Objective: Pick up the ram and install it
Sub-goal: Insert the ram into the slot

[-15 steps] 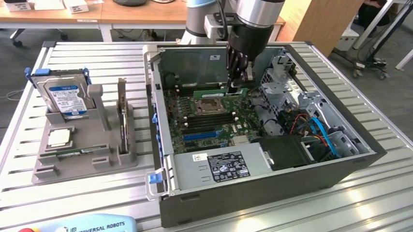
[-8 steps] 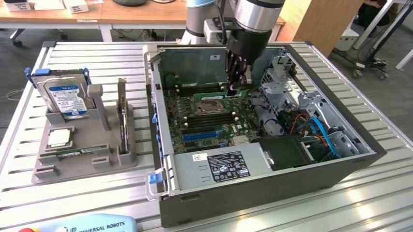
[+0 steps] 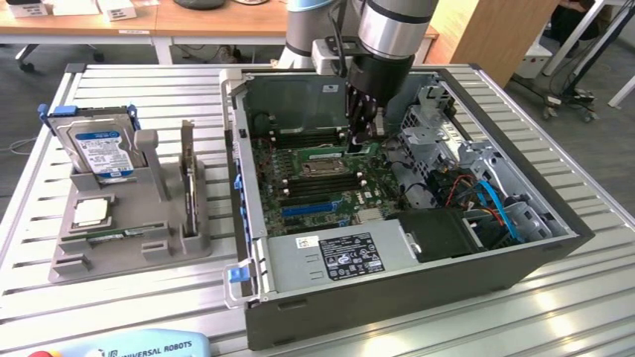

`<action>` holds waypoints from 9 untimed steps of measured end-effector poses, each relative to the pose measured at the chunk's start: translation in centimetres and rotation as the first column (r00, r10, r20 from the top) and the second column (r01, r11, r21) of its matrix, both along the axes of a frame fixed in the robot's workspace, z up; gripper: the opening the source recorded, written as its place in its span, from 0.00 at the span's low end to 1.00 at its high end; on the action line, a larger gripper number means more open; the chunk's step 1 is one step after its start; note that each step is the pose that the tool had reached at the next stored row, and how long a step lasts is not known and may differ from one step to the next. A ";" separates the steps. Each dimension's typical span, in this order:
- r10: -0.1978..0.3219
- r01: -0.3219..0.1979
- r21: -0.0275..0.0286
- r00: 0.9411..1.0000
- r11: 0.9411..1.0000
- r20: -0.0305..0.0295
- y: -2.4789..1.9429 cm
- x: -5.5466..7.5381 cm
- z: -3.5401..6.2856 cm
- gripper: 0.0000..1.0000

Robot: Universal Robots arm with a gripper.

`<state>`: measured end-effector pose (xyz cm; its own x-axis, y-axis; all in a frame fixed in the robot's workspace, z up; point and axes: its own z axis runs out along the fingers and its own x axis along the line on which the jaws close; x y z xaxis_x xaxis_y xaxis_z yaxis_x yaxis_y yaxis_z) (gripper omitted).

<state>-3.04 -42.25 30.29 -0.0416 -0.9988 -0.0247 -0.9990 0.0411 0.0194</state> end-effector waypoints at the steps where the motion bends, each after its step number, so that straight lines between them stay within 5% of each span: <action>1: 0.000 0.000 0.000 1.000 1.000 0.000 0.00 0.0 -0.13 0.11; 9: 0.000 0.000 0.000 1.000 1.000 0.000 0.00 0.0 -0.38 0.11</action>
<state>-3.05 -42.25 29.91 -0.0415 -0.9988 -0.0243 -0.9990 0.0411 0.0192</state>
